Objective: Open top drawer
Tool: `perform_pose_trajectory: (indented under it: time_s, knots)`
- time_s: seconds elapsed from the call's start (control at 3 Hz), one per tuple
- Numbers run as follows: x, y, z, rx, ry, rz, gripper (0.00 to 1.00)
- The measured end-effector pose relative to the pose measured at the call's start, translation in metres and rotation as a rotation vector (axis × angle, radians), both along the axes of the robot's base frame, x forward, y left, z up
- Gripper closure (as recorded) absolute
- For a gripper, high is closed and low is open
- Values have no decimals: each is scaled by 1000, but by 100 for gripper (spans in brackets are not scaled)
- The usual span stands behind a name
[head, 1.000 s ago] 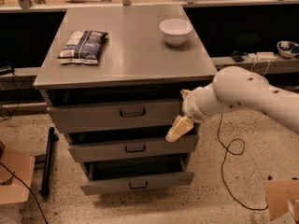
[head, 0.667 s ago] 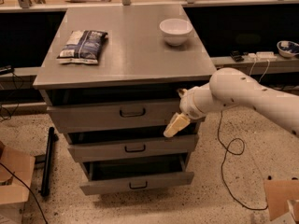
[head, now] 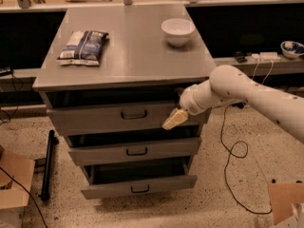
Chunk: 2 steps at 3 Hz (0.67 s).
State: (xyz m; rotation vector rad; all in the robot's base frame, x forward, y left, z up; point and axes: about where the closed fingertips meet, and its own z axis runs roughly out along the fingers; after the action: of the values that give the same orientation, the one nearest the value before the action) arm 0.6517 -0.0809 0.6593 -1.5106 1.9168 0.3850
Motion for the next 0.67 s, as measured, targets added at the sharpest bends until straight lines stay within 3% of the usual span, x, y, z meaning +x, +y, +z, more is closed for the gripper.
perform_pose_trajectory:
  time_s: [0.67]
  knots:
    - [0, -3, 12, 0, 0, 0, 65]
